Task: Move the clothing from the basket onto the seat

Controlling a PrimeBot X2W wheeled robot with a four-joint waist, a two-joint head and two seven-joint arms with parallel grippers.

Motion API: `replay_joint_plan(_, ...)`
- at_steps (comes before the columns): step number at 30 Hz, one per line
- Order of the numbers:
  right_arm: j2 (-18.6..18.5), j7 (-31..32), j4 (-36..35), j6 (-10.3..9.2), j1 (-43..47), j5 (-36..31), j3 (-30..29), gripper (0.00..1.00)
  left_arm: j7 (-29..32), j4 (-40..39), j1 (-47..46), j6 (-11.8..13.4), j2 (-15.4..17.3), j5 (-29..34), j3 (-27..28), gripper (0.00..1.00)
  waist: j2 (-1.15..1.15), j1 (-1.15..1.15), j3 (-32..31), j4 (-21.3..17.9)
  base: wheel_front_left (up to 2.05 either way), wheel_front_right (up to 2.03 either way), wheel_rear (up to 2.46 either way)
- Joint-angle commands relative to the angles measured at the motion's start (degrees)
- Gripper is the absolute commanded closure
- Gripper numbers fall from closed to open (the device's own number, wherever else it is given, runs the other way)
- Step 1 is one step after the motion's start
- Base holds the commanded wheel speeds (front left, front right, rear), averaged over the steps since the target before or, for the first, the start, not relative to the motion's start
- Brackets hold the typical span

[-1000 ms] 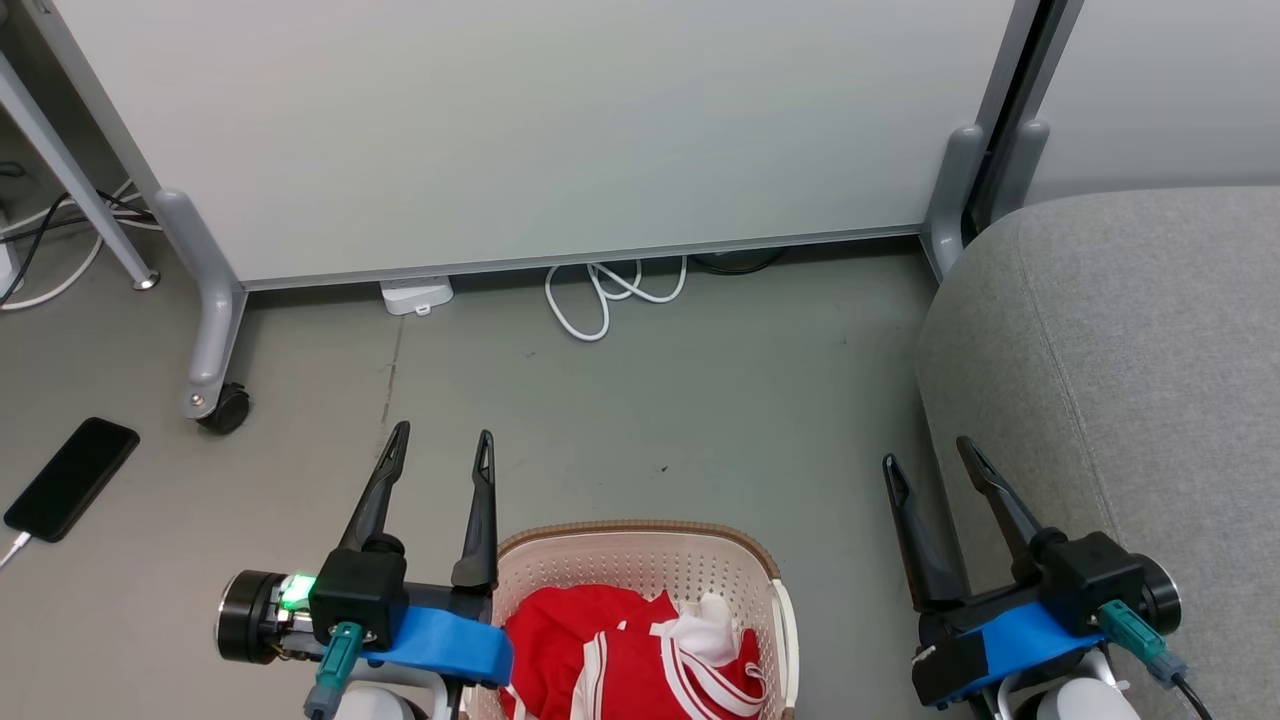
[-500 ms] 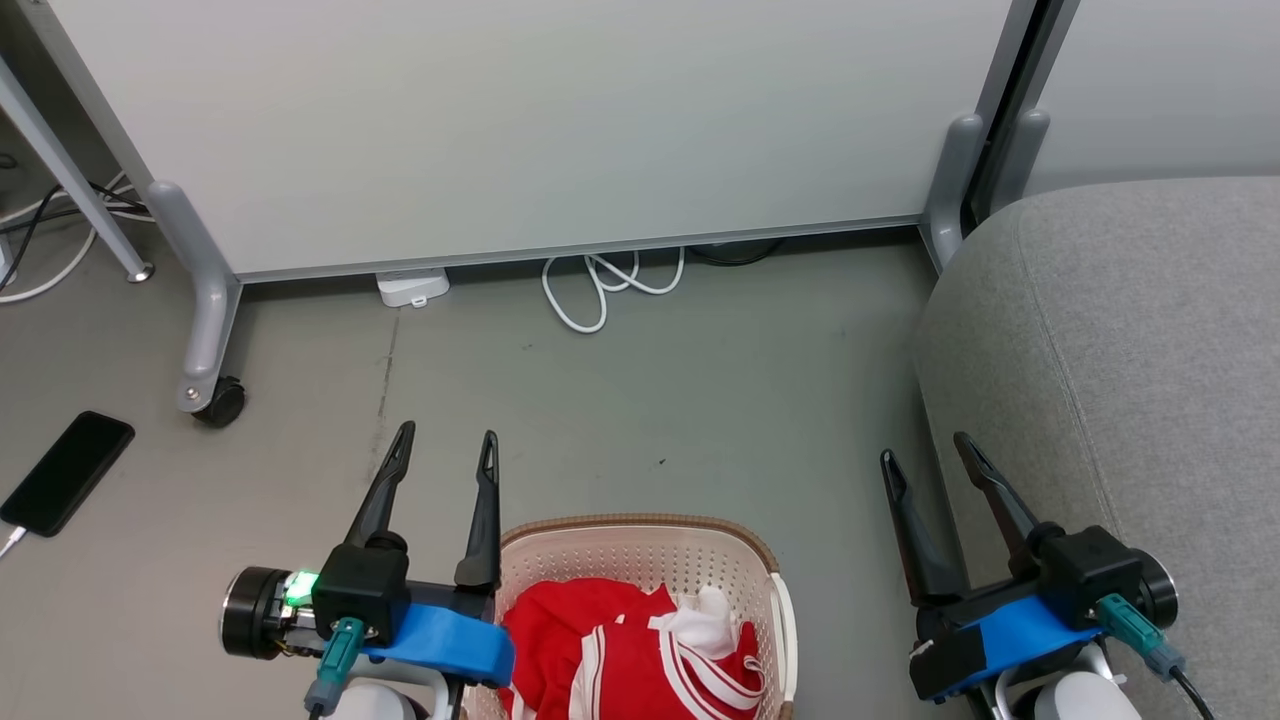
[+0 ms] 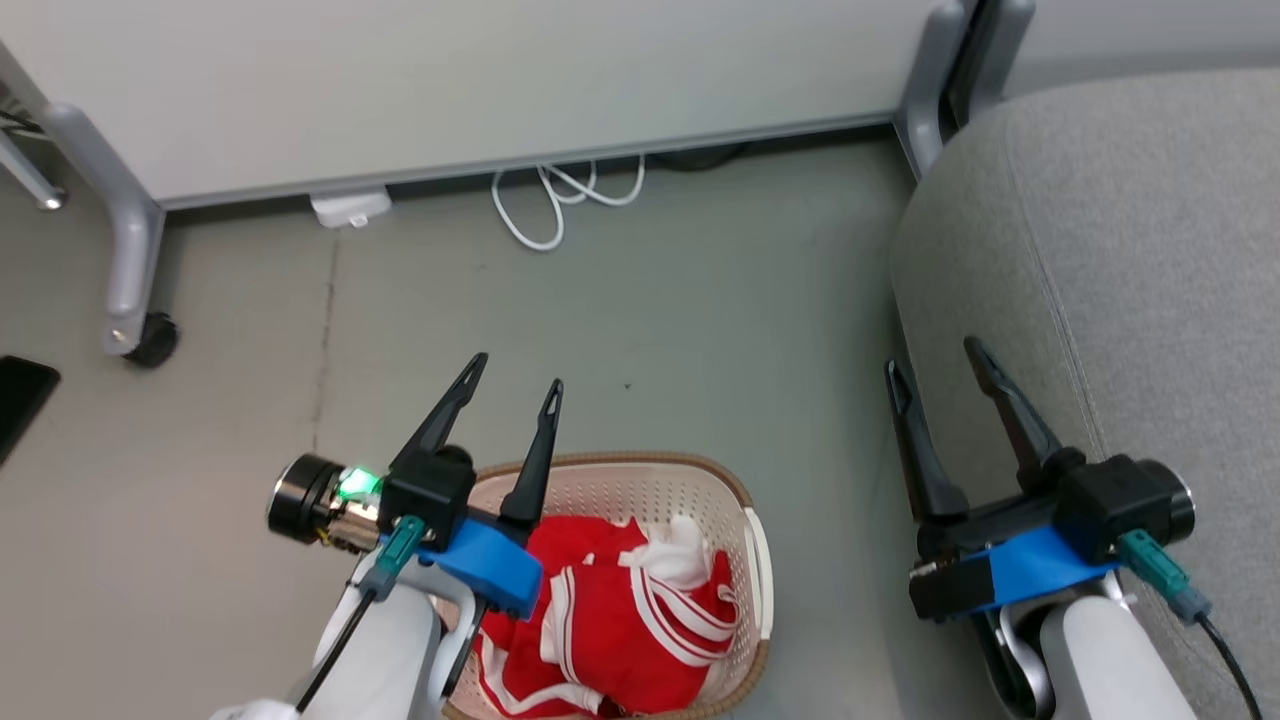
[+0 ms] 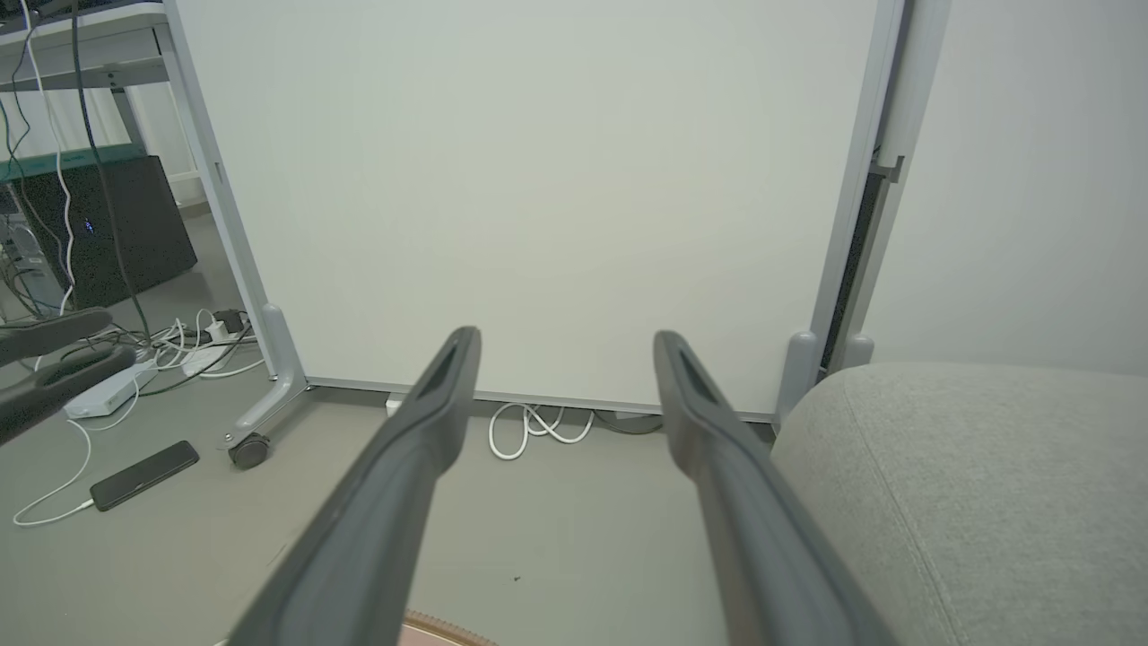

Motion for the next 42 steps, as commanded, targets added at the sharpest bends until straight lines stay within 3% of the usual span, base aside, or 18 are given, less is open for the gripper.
replay_joint_plan(1, -0.2, -0.2, -0.7, 0.13, -1.8, -0.3, -0.2, 0.00, -0.2, 1.5, -2.6, -0.5, 0.4, 0.2, -1.0, 0.00, 0.00, 0.00, 3.4, -2.1, 0.00, 0.00, 0.00)
replay_joint_plan(11, -0.2, -0.2, -3.6, 0.12, -8.5, -0.9, -0.5, 0.00, -0.2, 15.2, -13.7, -1.0, 2.3, -0.2, -11.3, 0.00, 0.00, 0.00, 14.1, -6.8, 0.00, 0.00, 0.00)
replay_joint_plan(24, -0.2, -0.2, -6.3, 0.12, -14.7, -0.3, 0.0, 0.00, 1.8, 35.8, -27.8, -1.1, 4.4, -12.1, -32.7, 0.00, 0.00, 0.00, 26.4, -10.3, 0.00, 0.00, 0.00)
replay_joint_plan(35, -0.2, -0.2, -8.3, 0.12, -17.4, 0.1, 0.4, 0.00, 11.6, 40.2, -35.9, -1.1, 8.7, -21.1, -51.7, 0.00, 0.00, 0.00, 34.5, -12.2, 0.00, 0.00, 0.00)
replay_joint_plan(42, -0.2, -0.2, -9.8, 0.08, -18.5, 0.5, 0.6, 0.00, 17.5, 40.0, -39.4, -1.1, 12.2, -23.8, -55.6, 0.00, 0.00, 0.00, 38.9, -13.5, 0.00, 0.00, 0.00)
